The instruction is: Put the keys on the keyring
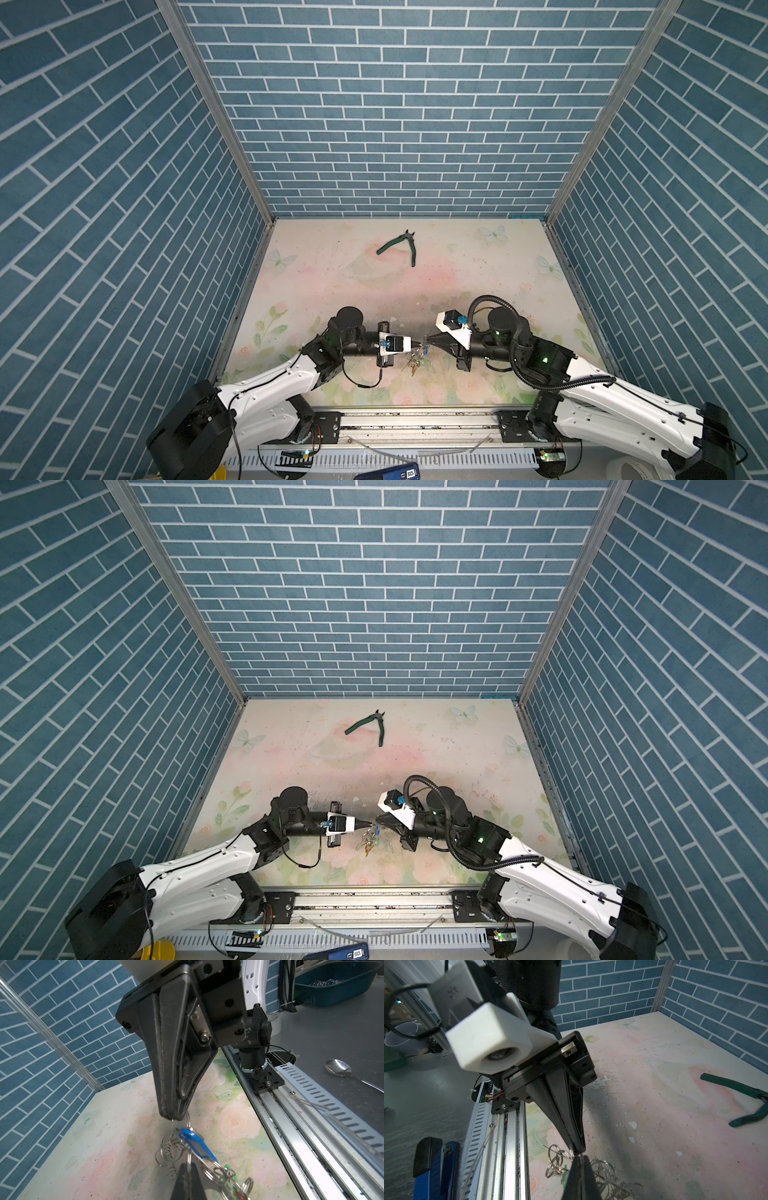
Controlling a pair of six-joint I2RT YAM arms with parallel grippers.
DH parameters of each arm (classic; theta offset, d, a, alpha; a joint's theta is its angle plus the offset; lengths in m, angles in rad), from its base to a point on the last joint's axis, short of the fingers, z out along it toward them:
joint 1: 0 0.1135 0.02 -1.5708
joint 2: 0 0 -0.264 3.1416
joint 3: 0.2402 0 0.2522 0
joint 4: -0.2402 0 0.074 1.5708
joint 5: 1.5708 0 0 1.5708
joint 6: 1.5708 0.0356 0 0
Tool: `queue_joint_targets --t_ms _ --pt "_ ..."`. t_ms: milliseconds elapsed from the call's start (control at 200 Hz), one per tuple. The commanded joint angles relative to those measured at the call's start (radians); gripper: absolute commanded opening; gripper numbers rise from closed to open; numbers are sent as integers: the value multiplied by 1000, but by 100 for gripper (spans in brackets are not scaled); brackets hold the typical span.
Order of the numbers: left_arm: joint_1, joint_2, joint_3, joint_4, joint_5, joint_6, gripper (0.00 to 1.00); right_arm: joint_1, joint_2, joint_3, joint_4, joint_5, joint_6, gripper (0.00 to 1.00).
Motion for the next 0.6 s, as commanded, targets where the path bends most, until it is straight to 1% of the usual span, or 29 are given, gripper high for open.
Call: queue_joint_targets --t_ms 0,355,595 --pt "-5 15 8 -79 32 -15 0 5 10 48 18 -30 -48 0" --pt "-6 29 17 -88 43 -22 0 6 27 60 26 -54 -43 0" --pt "-6 34 20 -89 47 -30 0 6 17 57 12 -48 -45 0"
